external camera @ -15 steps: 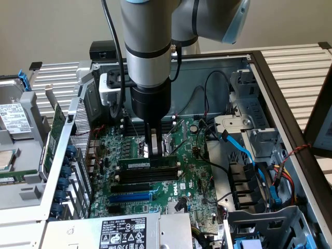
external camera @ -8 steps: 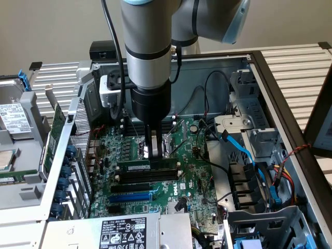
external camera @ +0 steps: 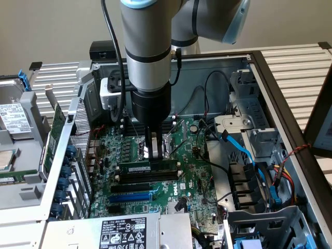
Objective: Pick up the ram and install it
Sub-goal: 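Insert the ram into the slot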
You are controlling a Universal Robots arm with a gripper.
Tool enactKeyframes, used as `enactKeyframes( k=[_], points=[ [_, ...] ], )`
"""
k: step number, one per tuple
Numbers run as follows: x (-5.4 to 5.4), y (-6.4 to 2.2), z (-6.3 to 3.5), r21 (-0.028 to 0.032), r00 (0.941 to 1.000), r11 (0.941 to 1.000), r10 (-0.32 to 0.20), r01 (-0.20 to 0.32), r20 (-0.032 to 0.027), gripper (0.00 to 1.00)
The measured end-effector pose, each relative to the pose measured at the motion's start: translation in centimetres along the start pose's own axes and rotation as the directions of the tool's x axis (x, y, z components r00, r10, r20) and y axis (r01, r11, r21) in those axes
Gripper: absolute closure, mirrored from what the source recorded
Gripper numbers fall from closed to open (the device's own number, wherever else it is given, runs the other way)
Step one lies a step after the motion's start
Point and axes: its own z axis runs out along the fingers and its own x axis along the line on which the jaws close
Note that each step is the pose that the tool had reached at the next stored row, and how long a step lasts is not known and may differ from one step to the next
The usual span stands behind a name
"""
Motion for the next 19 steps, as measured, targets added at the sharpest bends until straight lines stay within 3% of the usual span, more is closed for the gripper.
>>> enactKeyframes(
  k=[19],
  points=[
    [-0.2, 0.1, 0.63, 0.0027, 1.0, 1.0, 0.0, 0.0, -0.0032, 0.87]
  ],
)
